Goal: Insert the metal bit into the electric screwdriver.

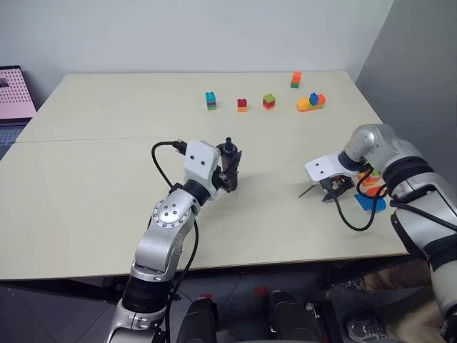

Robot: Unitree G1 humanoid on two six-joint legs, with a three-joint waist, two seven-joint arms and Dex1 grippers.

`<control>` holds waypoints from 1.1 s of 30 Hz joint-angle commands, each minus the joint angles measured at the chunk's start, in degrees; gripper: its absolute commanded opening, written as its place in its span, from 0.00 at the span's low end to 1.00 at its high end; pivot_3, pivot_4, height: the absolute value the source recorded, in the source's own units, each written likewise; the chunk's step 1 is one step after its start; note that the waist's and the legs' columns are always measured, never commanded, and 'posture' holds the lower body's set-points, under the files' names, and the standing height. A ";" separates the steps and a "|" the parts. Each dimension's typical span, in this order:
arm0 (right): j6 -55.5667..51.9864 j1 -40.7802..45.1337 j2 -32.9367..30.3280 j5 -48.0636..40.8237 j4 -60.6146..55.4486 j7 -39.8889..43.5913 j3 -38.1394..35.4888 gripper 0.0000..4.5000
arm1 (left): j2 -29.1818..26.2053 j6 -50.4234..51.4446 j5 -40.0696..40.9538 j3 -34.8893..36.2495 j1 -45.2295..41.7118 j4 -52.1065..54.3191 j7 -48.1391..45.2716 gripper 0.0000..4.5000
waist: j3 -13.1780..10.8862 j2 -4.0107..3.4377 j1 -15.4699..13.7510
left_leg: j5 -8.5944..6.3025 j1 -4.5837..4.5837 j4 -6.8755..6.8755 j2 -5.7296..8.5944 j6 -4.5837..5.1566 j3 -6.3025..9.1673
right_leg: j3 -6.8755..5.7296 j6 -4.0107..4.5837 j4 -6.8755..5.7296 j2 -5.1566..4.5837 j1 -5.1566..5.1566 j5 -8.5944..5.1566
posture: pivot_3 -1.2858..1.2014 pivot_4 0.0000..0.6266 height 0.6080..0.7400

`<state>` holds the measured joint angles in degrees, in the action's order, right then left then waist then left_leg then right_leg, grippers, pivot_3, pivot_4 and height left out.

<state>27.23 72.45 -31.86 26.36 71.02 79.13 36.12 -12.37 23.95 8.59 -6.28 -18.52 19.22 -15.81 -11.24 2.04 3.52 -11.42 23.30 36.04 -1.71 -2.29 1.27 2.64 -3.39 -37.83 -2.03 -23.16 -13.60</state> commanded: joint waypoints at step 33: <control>3.85 0.65 -1.57 4.53 0.25 -4.40 -4.53 0.53 | -0.67 0.50 -1.36 -0.09 -0.46 -2.99 0.16 0.37 | 0.00 -0.02 -0.06 | 0.00 -0.10 -0.01 0.00 0.00 -0.01 | 0.04 0.03 -0.06 0.02 0.04 -0.02 | 0.52 0.24 1.00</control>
<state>30.48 72.21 -33.29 29.07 71.70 76.88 30.86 -12.34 23.39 8.56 -6.53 -19.39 17.80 -15.78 -11.23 2.02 3.47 -11.42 23.20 36.03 -1.70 -2.29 1.26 2.67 -3.35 -37.89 -2.01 -23.12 -13.62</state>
